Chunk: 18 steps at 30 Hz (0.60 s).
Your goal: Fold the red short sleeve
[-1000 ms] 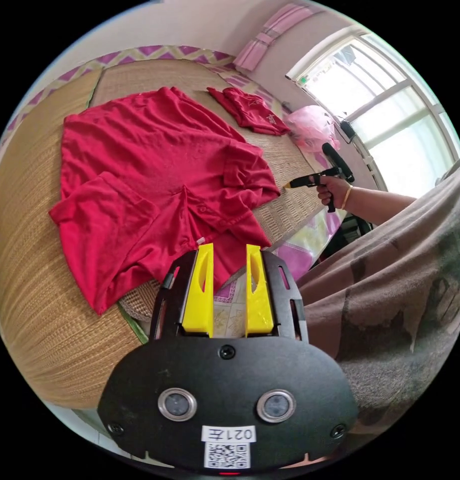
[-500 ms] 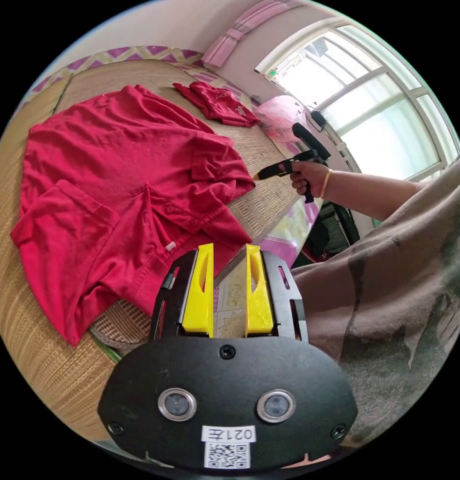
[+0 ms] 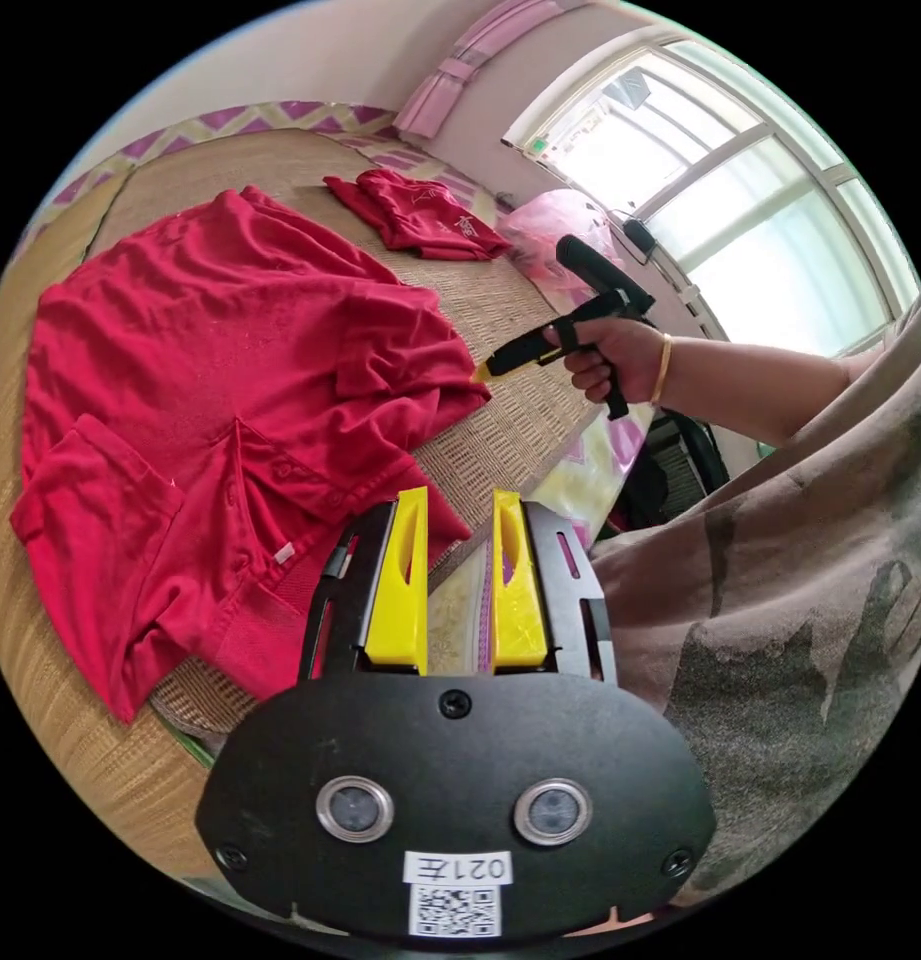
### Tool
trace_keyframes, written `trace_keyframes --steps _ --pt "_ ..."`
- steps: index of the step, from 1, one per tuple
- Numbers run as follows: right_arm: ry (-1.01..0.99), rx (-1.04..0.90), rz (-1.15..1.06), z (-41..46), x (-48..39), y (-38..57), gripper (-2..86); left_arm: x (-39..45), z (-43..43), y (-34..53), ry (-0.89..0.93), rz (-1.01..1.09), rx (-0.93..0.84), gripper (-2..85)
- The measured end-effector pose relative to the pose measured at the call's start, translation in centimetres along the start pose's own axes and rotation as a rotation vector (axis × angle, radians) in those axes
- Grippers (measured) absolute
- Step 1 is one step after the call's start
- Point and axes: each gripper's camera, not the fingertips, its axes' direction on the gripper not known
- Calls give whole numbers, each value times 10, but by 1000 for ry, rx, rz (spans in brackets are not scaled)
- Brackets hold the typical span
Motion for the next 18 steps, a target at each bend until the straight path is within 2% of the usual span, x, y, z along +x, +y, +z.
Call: trace_keyframes --steps 3,8,14,18 --pt "4 -22 -47 1 15 -8 10 19 -8 2 -56 -88 22 94" --pt "-36 -65 -89 -11 50 -14 -3 46 -20 12 -171 -209 44 95" --pt "-143 -162 -123 6 79 -33 13 69 -6 11 -223 -254 36 108" --pt "-109 -158 -166 -14 89 -38 53 89 -17 2 -289 -255 70 111"
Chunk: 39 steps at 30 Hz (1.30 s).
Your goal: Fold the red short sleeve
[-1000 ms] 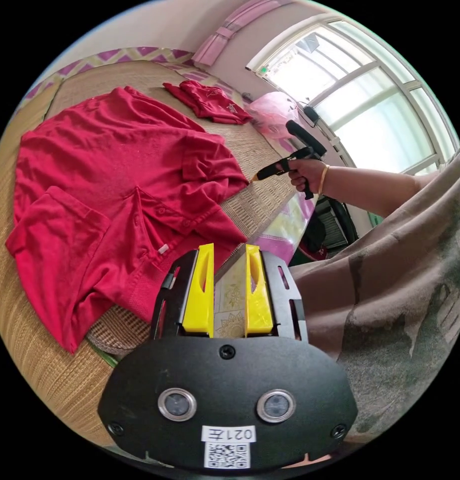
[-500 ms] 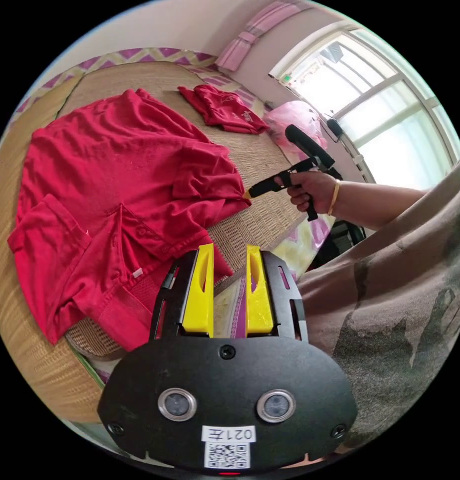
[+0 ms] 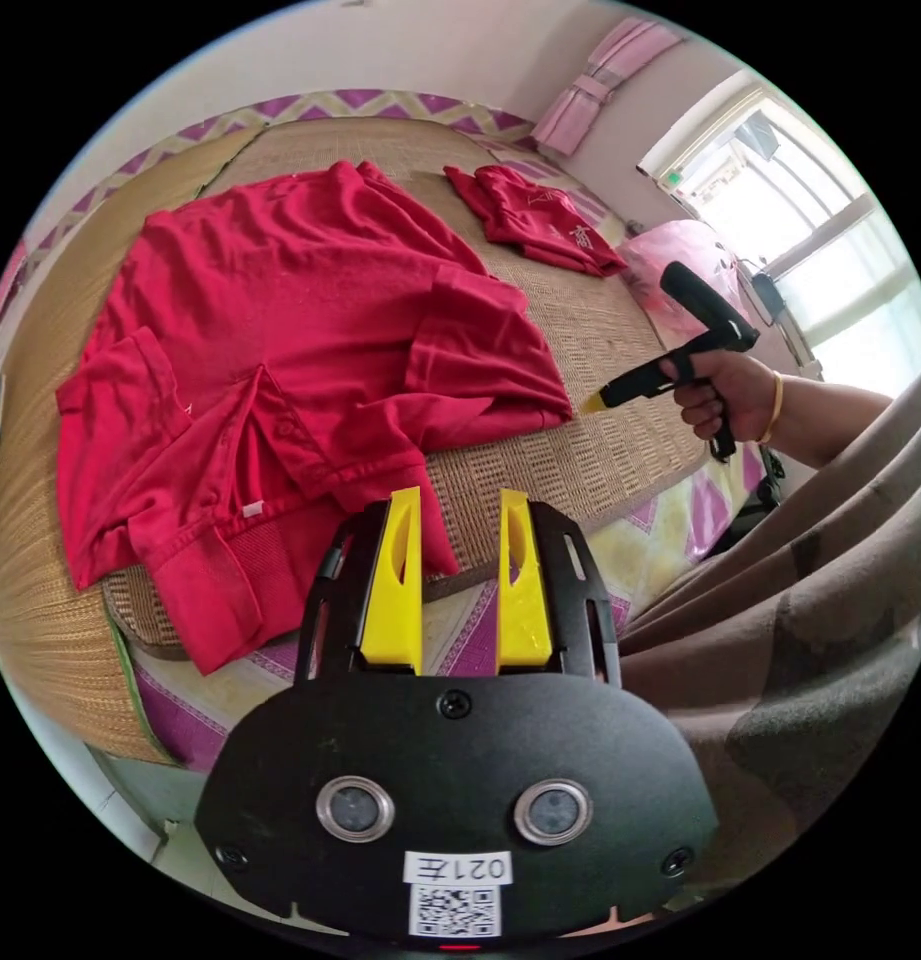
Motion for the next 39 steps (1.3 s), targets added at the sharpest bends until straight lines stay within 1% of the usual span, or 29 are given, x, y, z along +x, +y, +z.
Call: trace_keyframes --steps 3,5,6,7,11,13,15,16,17,20,22,25,28,30,31,33,34,35,37,38,39 --pt "17 18 -27 -14 3 -1 57 4 11 -5 -46 -2 -62 107" --pt "10 18 -42 -18 3 -4 56 2 30 -6 -75 -19 -133 96" --pt "2 11 -58 -18 1 -8 55 2 31 -5 -99 -25 -131 91" --pt "0 7 -66 -18 -1 -10 55 3 28 -4 -157 -36 -116 64" --pt "2 -1 -116 -18 -15 -21 49 1 9 -9 -144 -69 -121 2" --pt "-7 12 -135 -22 -23 -25 47 4 -4 -5 -125 -51 -88 -5" --pt "9 27 -170 -25 -35 -31 44 6 -2 1 -122 -24 -97 -8" --pt "17 26 -182 -26 -39 -33 44 1 15 8 -147 -23 -169 -8" --pt "40 23 -203 -25 -45 -37 45 -5 10 15 -122 -24 -106 -8" --pt "71 16 -214 -25 -55 -49 55 -28 1 9 -44 -90 -135 -5" --pt "83 38 -210 -31 -59 -57 59 -31 -8 7 -38 -76 -124 4" --pt "114 89 -225 -42 -65 -76 62 -35 -30 13 -12 -54 -81 39" --pt "171 170 -331 -55 -84 -102 67 -34 -52 21 -21 -34 -56 54" --pt "293 200 -470 -60 -109 -124 72 -33 -63 24 -36 -18 -53 55" --pt "323 200 -504 -60 -115 -130 74 -33 -69 26 -45 -10 -47 54" --pt "388 154 -625 -55 -132 -156 80 -34 -75 25 -53 5 -42 51" --pt "400 129 -644 -52 -134 -163 81 -34 -77 22 -56 18 -44 50" --pt "410 74 -696 -46 -139 -177 83 -35 -78 18 -58 32 -42 48" --pt "382 -12 -750 -39 -143 -196 81 -38 -77 13 -61 38 -39 46" --pt "328 -71 -763 -36 -144 -208 73 -42 -77 11 -57 34 -34 45" --pt "225 -136 -766 -36 -144 -218 56 -45 -77 10 -53 29 -31 44"
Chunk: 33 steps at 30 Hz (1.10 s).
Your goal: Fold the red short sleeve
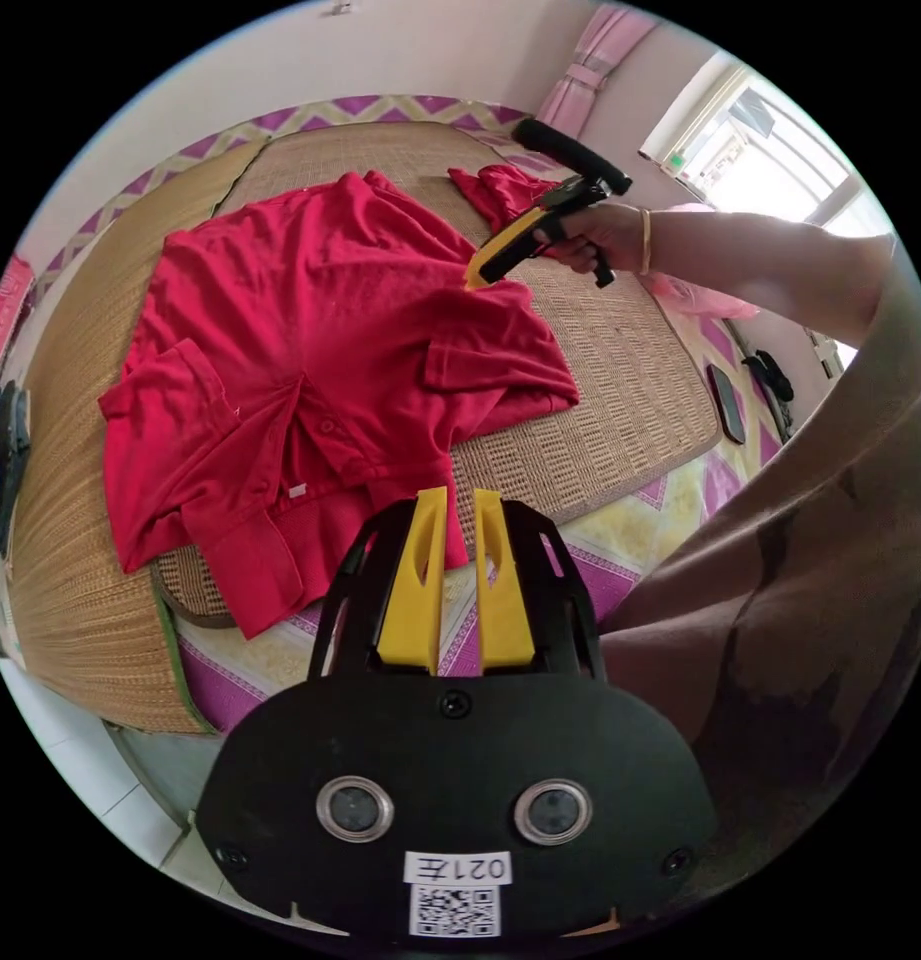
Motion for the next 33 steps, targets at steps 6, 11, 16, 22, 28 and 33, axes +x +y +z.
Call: trace_keyframes --steps 6,11,16,22,28,33 --pt "-206 104 -84 -53 6 -21 0 -21 -2 12 24 -46 24 22" --pt "-148 -6 -120 -48 1 -59 2 -36 21 18 58 -75 -1 -2" --pt "42 -165 -46 -28 5 -71 30 -47 28 19 54 -89 10 -4" --pt "67 49 -49 -86 -38 -58 78 -59 35 38 51 -123 32 -6" --pt "181 -146 -326 -38 -145 -50 95 -58 57 52 84 -142 36 -6" --pt "253 -130 -210 -11 -170 -37 94 -53 69 63 83 -143 41 -6"
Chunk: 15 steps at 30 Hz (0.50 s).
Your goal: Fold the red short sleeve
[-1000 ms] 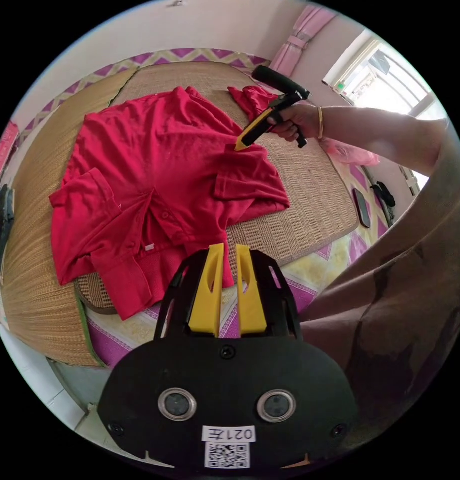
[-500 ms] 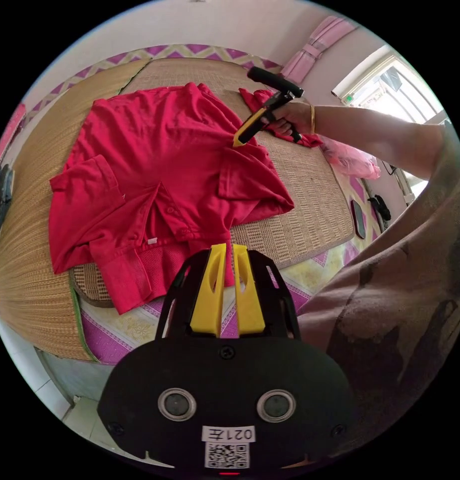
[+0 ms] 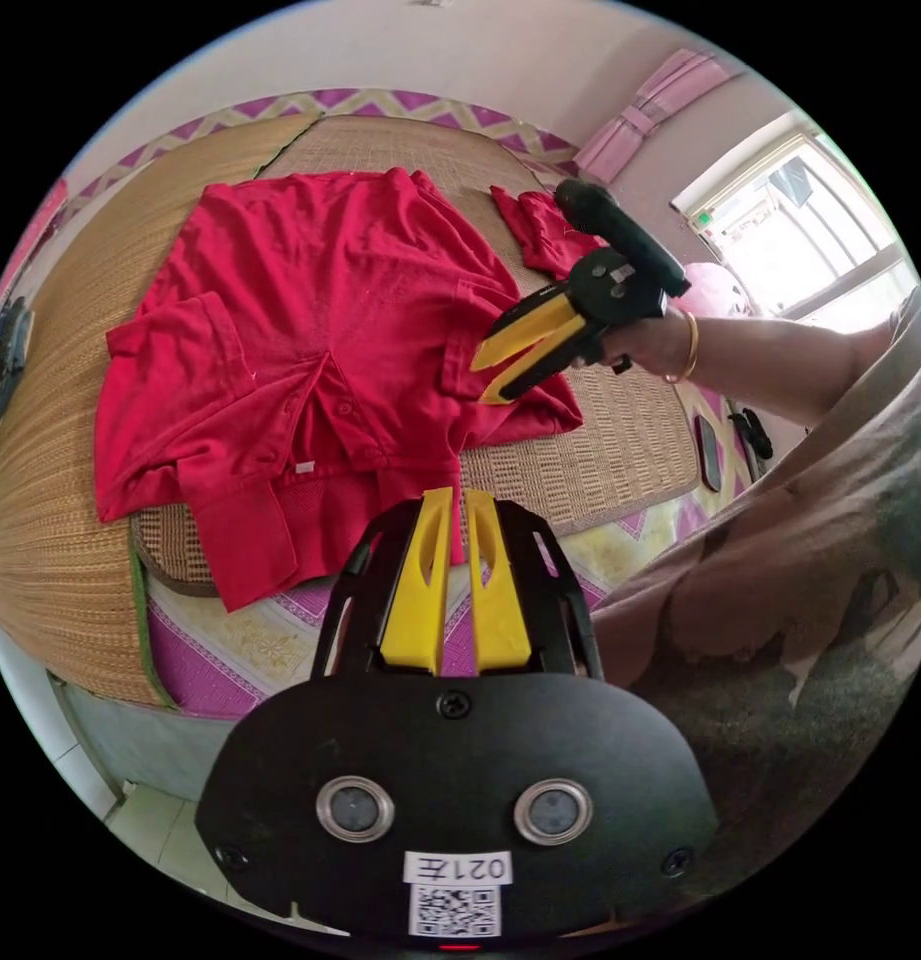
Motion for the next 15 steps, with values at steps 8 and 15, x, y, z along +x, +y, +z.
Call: trace_keyframes --steps 8,15 --pt "79 87 97 -27 -8 28 3 -5 21 39 -11 -36 -2 -6" --pt "-23 189 58 -56 -27 45 -5 2 43 68 -2 -60 7 -8"
